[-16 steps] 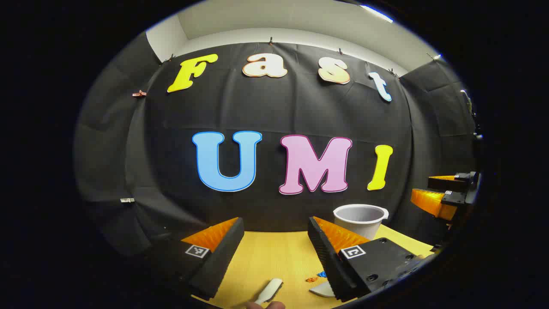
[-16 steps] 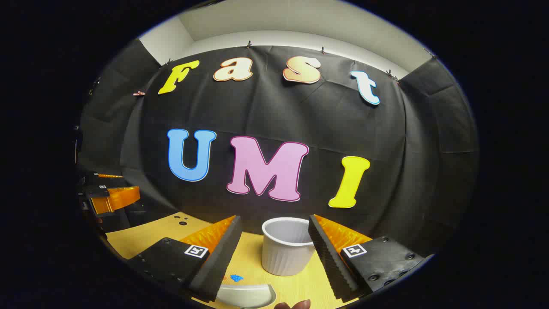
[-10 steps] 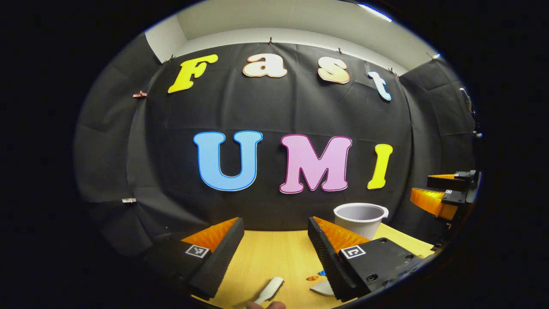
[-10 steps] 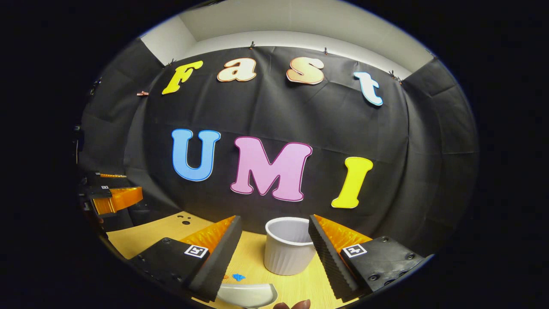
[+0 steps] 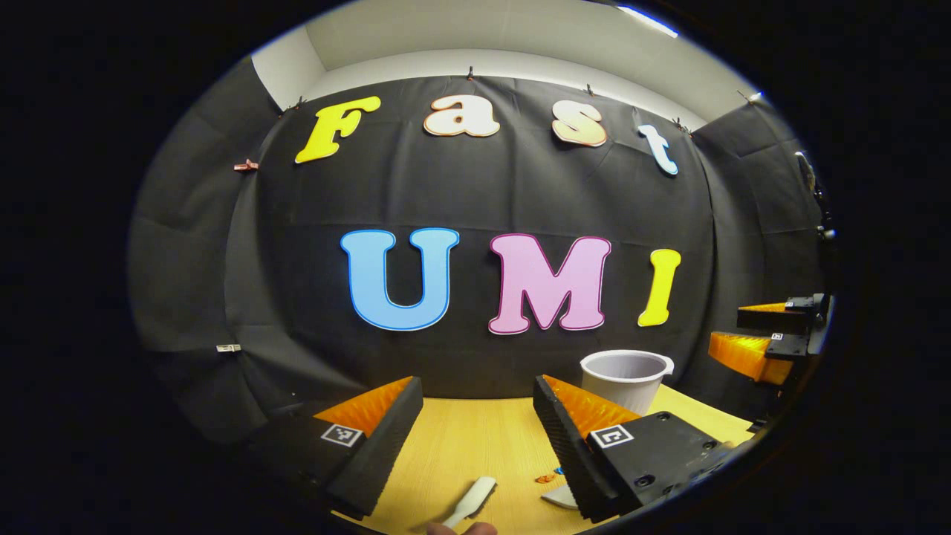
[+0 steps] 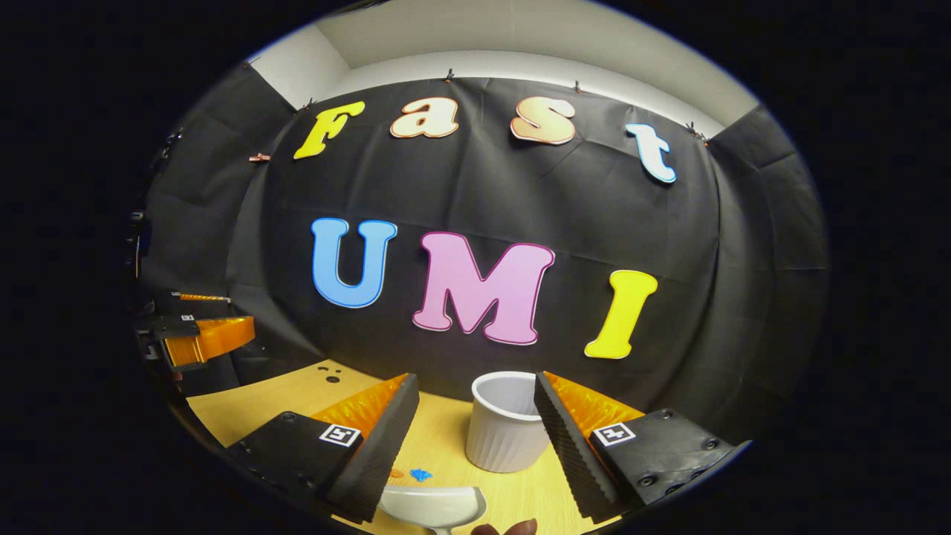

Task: Pick up the small broom and dustpan from the desktop, sweep the trash into the dustpan with the broom, and then empty the trash into the garbage bin.

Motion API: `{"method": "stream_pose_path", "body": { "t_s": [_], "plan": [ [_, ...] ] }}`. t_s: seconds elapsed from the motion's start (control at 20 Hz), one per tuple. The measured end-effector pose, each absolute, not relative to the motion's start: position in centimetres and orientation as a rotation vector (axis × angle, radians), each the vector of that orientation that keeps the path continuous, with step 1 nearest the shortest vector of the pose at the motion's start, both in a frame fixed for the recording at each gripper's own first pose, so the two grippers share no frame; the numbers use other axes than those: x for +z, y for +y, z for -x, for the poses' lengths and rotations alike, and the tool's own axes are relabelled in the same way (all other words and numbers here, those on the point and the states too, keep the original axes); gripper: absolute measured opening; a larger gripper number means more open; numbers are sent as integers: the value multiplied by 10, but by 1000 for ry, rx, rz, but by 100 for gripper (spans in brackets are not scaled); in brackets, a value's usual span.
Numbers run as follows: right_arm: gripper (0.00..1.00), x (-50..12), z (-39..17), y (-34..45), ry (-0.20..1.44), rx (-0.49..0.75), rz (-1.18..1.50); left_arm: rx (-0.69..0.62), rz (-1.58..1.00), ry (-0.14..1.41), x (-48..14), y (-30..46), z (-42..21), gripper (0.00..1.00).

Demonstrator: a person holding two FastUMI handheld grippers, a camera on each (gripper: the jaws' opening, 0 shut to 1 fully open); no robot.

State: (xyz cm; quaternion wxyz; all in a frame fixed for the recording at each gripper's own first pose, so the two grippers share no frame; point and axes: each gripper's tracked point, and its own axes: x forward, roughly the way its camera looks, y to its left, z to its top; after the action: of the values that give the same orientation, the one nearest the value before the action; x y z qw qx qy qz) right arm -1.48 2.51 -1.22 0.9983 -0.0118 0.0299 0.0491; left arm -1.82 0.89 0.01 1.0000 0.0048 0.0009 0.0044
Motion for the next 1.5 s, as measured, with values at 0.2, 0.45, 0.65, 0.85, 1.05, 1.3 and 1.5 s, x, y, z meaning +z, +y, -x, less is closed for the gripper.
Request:
{"method": "stream_pose_path", "body": {
  "t_s": [0.2, 0.45, 0.65, 0.85, 1.05, 1.3, 1.5],
  "plan": [
    [98, -76, 39, 38, 307, 220, 80, 18, -10, 14, -7, 16, 20, 96],
    [96, -180, 82, 48, 643, 310, 114, 36, -13, 24, -12, 21, 21, 96],
    [93, -266, 118, 53, 944, 337, 45, 44, -23, 32, -16, 24, 23, 95],
    [90, -320, 125, 55, 1085, 322, -14, 52, -41, 27, -13, 28, 25, 95],
    [89, -367, 115, 54, 1158, 314, 48, 61, -48, 32, -14, 33, 24, 96],
    [84, -407, 108, 61, 1247, 317, 71, 79, -47, 51, -21, 38, 23, 95],
    [83, -420, 105, 68, 1322, 325, 67, 94, -50, 56, -22, 40, 21, 96]
  ]
}}
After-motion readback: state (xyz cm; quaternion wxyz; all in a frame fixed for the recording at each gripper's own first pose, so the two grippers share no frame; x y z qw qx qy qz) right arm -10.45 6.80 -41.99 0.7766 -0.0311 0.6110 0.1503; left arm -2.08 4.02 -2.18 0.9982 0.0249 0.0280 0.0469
